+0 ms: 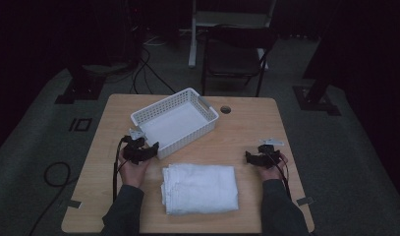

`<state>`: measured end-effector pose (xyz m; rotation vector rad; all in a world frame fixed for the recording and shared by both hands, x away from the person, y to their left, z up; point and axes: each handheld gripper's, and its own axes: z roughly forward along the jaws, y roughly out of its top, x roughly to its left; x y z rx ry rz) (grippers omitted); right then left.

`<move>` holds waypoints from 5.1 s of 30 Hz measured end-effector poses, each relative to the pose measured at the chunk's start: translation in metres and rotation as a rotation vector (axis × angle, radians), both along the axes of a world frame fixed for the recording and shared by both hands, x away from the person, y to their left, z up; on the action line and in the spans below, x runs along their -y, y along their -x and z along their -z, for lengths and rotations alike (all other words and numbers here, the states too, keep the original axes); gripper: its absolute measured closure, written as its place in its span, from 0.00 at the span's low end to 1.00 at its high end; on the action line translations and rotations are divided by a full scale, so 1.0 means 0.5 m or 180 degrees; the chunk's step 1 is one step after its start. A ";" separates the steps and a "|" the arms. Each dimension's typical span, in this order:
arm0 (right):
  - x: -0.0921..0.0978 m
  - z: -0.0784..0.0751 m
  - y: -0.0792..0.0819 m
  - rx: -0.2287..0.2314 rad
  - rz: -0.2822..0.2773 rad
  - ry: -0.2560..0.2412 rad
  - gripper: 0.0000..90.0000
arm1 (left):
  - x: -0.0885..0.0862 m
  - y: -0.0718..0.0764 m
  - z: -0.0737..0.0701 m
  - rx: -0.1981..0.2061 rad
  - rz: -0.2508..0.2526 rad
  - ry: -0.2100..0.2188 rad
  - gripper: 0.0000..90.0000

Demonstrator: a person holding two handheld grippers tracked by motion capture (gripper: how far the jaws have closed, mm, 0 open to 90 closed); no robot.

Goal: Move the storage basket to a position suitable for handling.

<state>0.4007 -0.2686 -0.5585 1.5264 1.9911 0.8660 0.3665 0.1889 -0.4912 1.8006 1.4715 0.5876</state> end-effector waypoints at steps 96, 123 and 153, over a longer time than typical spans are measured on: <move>-0.100 -0.129 0.055 0.0398 -0.0617 -0.0466 0.66 | 0.034 -0.005 -0.013 0.0224 0.0425 -0.0093 0.64; -0.077 -0.152 0.124 0.0323 -0.0751 -0.0528 0.43 | 0.040 0.107 -0.043 0.0240 0.0561 0.0041 0.41; -0.123 -0.112 0.195 0.0122 -0.1106 -0.0545 0.25 | 0.056 0.194 -0.012 0.0093 0.0802 0.0282 0.32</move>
